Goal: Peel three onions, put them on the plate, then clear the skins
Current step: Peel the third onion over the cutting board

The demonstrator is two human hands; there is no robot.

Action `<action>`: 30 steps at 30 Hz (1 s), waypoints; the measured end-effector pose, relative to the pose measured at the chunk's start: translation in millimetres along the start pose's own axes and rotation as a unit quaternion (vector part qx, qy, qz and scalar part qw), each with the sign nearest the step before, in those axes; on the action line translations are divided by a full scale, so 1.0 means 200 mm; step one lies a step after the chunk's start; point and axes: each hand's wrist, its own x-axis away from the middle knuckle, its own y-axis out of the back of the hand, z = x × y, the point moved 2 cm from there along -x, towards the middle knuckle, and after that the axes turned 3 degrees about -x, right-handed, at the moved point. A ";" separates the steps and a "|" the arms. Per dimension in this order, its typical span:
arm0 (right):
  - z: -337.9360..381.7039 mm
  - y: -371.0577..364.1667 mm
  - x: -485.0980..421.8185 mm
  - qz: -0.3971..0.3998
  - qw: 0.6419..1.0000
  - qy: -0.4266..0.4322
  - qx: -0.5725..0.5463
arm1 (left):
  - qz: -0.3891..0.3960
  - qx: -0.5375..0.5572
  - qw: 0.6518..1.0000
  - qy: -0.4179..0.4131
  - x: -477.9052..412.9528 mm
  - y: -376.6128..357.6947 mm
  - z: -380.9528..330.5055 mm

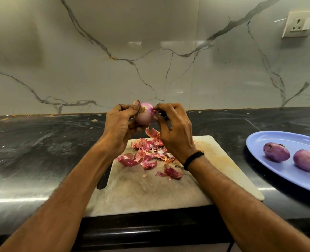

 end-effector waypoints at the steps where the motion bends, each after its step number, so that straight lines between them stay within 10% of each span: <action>1: -0.01 -0.01 0.00 0.009 1.000 0.000 0.001 | 0.001 -0.001 1.000 0.000 0.00 0.00 0.00; 30: -0.03 -0.03 0.01 0.045 0.997 0.065 0.008 | 0.000 -0.033 0.999 -0.006 -0.01 0.02 0.01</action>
